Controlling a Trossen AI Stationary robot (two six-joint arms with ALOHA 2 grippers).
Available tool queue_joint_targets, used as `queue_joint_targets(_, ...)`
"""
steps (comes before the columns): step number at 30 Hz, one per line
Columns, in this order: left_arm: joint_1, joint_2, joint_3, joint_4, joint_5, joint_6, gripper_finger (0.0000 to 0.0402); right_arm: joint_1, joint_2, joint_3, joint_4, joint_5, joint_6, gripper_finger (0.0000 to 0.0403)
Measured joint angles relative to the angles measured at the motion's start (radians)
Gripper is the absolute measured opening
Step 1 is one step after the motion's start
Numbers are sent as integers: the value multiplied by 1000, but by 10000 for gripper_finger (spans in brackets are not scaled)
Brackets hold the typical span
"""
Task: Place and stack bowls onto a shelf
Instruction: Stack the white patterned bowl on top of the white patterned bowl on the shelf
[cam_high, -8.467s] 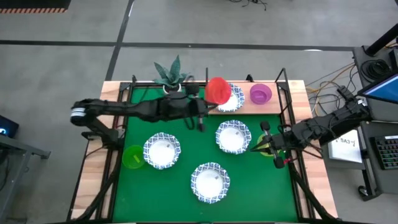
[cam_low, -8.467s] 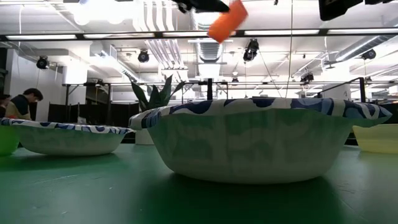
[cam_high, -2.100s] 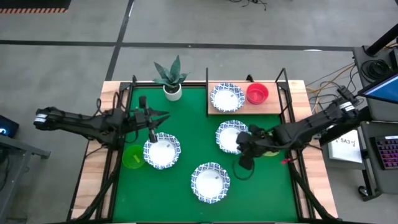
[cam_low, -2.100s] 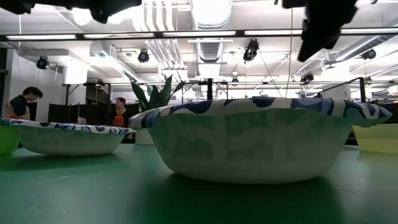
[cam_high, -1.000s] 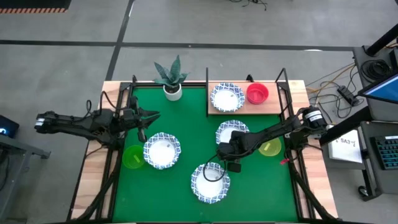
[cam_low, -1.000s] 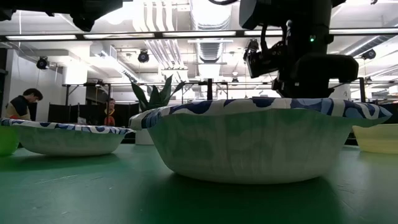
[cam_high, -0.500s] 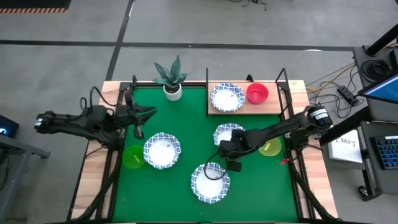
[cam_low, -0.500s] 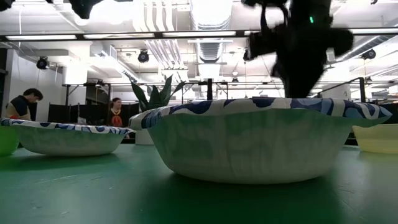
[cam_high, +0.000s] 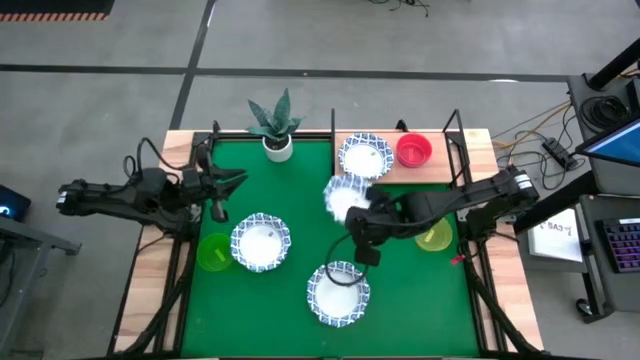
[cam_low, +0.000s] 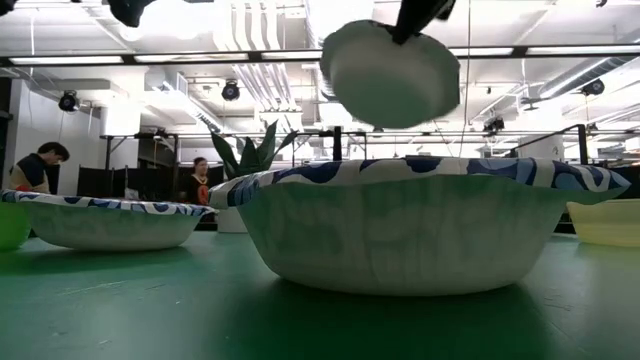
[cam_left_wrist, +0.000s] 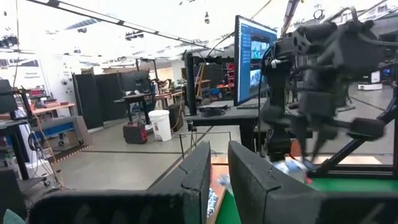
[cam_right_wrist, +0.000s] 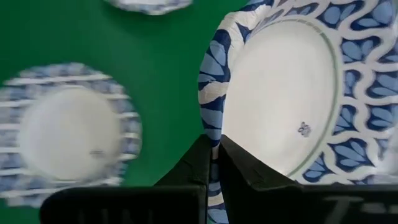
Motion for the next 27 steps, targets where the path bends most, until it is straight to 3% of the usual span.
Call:
queue_joint_targets(4,0,-17,0,-9,0,-1,40,-41,0,60,-136,80,-31,12)
queue_joint_targets(9,0,-28,-1,-17,0,-1,40,-147,0,40,-199,102,-117,12)
queue_joint_targets(20,0,-30,-1,-24,0,-1,40,-424,1,-117,-19,17,-395,12)
queue_joint_targets(27,0,-31,-2,-27,0,-1,40,-535,1,-176,103,-53,-451,12)
